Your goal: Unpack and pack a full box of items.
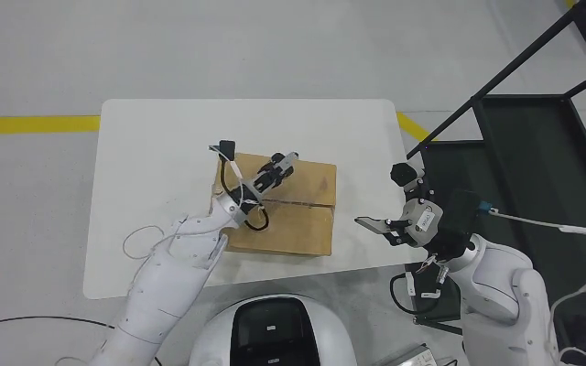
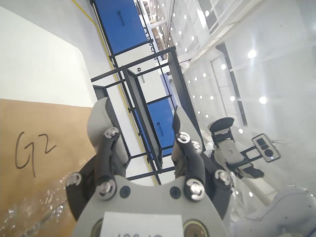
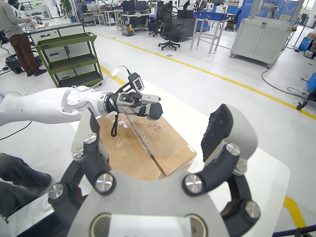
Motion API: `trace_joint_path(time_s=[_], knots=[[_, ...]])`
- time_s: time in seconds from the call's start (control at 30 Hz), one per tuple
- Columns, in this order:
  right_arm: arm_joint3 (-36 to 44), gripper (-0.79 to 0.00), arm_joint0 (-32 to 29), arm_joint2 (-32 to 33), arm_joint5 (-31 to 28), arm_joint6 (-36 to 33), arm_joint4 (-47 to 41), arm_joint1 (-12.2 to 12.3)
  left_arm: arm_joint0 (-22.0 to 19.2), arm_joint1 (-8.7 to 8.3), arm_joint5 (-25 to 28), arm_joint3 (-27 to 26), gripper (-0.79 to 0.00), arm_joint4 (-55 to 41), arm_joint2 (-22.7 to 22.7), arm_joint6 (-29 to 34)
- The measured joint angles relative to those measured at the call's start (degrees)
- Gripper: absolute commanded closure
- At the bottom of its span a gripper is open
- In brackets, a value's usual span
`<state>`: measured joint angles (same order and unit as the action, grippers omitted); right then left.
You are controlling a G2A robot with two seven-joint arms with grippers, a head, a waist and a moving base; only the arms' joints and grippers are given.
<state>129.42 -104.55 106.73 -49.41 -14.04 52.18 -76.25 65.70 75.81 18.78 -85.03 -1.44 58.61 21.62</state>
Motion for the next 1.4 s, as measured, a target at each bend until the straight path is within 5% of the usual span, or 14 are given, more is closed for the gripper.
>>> trace_joint_path(time_s=[0.2,0.43,0.77,1.03,1.4], knots=[[0.0,-0.785,0.0,0.0,0.0,0.0,0.0,0.0,5.2,-1.35,-1.1,-5.0,-0.785,-12.4,6.2,8.4],[0.0,-0.785,0.0,0.0,0.0,0.0,0.0,0.0,13.9,-3.65,-7.3,-11.0,-0.785,-31.4,18.8,20.1],[0.0,-0.785,0.0,0.0,0.0,0.0,0.0,0.0,18.1,-6.10,-17.8,-7.3,-0.785,-46.4,36.1,30.5],[0.0,-0.785,0.0,0.0,0.0,0.0,0.0,0.0,17.2,-6.72,-20.2,-0.7,-0.785,-50.6,39.9,32.8],[0.0,-0.785,0.0,0.0,0.0,0.0,0.0,0.0,17.2,-6.71,-20.2,-0.7,-0.785,-50.6,39.9,32.8]])
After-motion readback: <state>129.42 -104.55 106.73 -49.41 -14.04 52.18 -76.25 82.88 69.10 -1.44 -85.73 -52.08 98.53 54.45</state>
